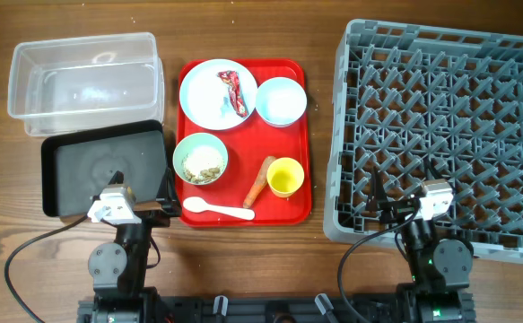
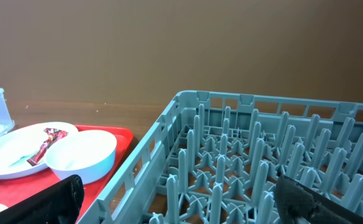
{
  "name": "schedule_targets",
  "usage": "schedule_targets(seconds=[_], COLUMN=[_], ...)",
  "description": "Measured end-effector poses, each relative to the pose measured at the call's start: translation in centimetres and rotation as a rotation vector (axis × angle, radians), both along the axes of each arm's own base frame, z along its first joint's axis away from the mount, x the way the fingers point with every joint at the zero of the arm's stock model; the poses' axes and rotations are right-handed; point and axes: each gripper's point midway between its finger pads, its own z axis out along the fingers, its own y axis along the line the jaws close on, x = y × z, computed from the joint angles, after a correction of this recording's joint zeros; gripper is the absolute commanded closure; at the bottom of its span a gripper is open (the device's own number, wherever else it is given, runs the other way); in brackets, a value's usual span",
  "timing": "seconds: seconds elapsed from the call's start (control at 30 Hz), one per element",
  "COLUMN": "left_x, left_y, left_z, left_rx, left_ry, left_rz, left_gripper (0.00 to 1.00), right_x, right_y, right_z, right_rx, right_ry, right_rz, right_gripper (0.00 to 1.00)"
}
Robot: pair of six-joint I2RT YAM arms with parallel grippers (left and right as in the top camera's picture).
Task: Sort waste into correct bins and load items into the dishwasher rack
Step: 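Raise both arms from rest toward the red tray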
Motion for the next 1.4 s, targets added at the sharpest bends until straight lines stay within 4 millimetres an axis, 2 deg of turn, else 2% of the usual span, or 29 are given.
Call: schedule_targets(seconds=[1.4], left_x=[0.00], left_y=[0.01], left_z=[0.01], left_rx=[-0.029], left_ry=[0.001], left_rz=[0.002], left_gripper=[0.00], right_x=[0.06], right_y=[0.00], right_z=[-0.34], right_rx=[0.026], right_ry=[0.018], right_rz=[-0.001], right_gripper=[0.00])
